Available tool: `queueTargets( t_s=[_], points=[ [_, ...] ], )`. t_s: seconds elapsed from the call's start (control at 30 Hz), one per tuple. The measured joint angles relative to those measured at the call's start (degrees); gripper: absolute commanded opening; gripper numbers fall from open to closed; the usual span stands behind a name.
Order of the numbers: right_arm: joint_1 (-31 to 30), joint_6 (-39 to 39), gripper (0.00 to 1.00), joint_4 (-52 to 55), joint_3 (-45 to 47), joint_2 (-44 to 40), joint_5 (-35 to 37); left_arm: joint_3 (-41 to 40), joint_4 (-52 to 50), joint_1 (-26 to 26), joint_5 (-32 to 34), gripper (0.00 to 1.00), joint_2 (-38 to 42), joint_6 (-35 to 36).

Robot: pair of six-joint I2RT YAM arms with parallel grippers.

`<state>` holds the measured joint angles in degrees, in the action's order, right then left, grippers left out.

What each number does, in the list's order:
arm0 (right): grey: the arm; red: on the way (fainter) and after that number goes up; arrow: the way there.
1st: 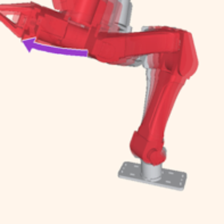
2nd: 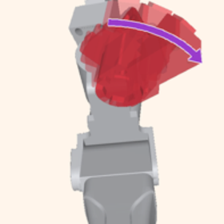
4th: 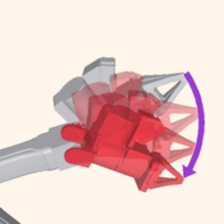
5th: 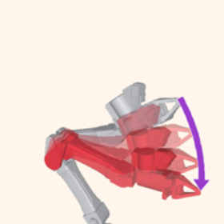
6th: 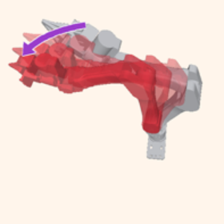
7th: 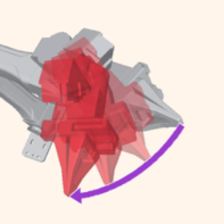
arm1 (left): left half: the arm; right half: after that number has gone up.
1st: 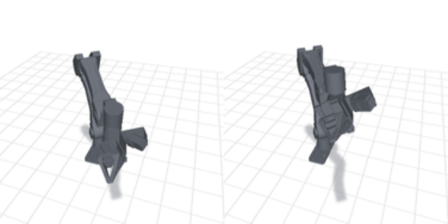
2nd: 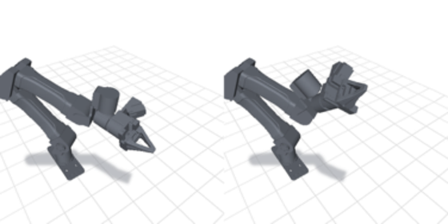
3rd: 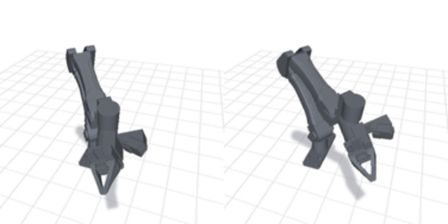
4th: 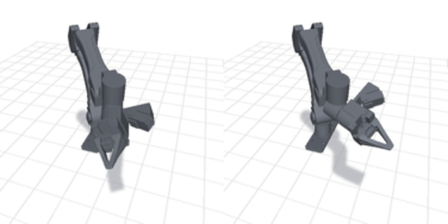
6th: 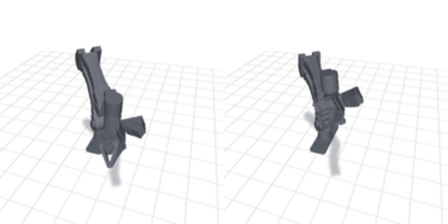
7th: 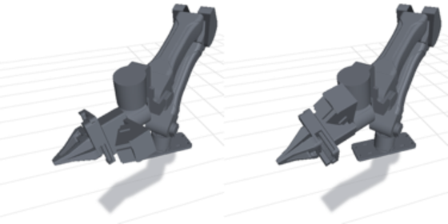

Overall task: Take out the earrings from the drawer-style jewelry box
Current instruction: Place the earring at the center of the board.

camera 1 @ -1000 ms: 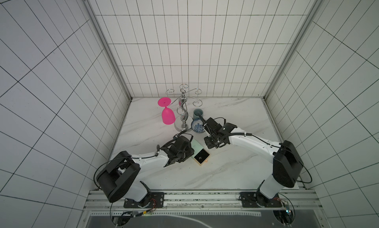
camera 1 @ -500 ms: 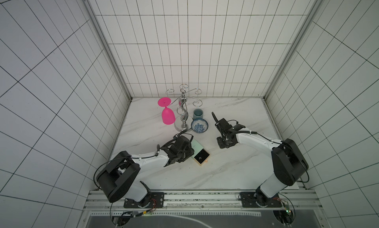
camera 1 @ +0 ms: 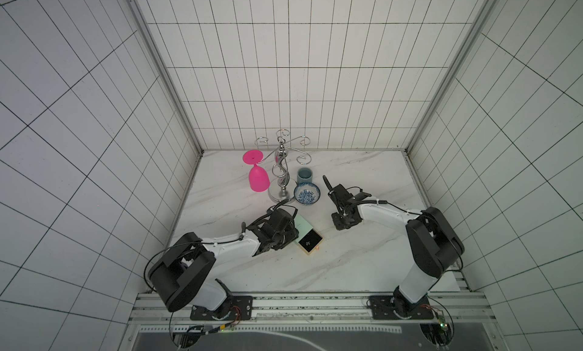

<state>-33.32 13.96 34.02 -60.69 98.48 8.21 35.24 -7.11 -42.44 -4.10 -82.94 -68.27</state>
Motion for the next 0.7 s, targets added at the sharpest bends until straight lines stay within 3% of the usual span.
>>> queueTargets(
  t_s=[0.7],
  points=[
    [0.0,-0.1,0.19,-0.5,0.0,0.6,-1.2,0.0,0.0,0.0,0.0,0.48,0.0,0.4]
  ],
)
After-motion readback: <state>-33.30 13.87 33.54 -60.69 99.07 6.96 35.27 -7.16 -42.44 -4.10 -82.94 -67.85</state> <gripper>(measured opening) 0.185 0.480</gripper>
